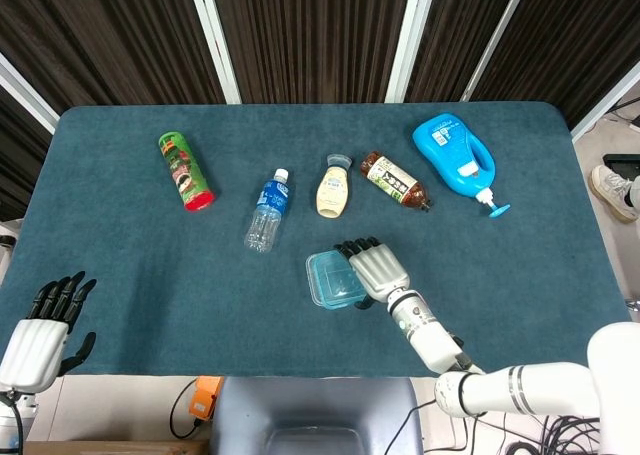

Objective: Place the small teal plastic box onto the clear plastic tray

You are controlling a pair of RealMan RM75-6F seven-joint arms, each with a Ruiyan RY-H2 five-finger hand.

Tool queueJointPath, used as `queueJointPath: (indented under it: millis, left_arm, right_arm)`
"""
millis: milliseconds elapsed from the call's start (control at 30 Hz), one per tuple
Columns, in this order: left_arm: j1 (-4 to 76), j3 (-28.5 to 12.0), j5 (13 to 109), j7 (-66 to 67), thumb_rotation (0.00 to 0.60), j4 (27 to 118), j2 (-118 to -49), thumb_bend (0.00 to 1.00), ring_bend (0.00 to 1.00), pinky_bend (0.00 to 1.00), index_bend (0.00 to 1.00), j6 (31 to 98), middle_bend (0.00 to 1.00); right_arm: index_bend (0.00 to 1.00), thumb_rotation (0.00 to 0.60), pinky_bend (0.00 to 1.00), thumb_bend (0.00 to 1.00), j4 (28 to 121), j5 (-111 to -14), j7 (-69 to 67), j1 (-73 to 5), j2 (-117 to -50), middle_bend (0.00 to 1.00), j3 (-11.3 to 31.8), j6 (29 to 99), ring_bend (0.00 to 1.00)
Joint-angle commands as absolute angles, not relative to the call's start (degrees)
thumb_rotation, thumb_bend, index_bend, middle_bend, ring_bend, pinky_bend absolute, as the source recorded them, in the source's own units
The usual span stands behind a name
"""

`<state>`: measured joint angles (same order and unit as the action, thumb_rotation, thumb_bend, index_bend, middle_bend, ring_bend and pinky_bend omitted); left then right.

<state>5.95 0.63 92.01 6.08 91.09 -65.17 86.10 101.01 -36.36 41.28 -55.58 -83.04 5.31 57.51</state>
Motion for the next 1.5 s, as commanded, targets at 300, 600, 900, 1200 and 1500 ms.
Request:
queueJointPath:
  millis: [300, 600, 900, 1200, 1500]
  left_arm:
    - [5.89, 0.83, 92.45, 5.99, 0.6, 91.12, -65.08, 0.4, 0.0, 0.11, 0.0, 86.18, 0.0]
    - [5.86, 0.87, 92.61, 5.9, 0.6, 91.09, -65.06, 0.4, 0.0, 0.11, 0.0, 86.25, 0.0]
    - [5.81, 0.86, 92.61, 5.91, 0.6, 91.13, -65.01, 0.4, 0.0, 0.11, 0.0, 86.29, 0.0]
    - [5.63, 0.82, 92.77, 5.49, 0.6, 91.08, -64.87, 0.4, 0.0, 0.11, 0.0, 86.72, 0.0]
    - [5.62, 0.81, 92.78, 5.6, 0.6, 91.1, -64.9, 0.4, 0.0, 0.11, 0.0, 86.7, 0.0]
  right_arm:
    - [0.74, 0.6, 0.45, 0.33, 99.82, -35.54, 40.9, -56.07, -84.13, 0.47, 5.59, 57.69, 0.37]
    - [0.74, 0.6, 0.45, 0.33, 98.76, -35.48, 40.15, -56.16, -84.92, 0.47, 5.73, 57.43, 0.37]
    - [0.73, 0.6, 0.45, 0.33, 98.19, -36.18, 38.71, -56.17, -85.63, 0.47, 6.03, 56.58, 0.37]
    - [0.73, 0.6, 0.45, 0.33, 97.47, -36.43, 38.9, -56.24, -86.26, 0.47, 5.52, 56.6, 0.37]
    - [0.73, 0.6, 0.45, 0.33, 96.22, -36.08, 39.14, -56.37, -87.07, 0.47, 5.4, 56.56, 0.37]
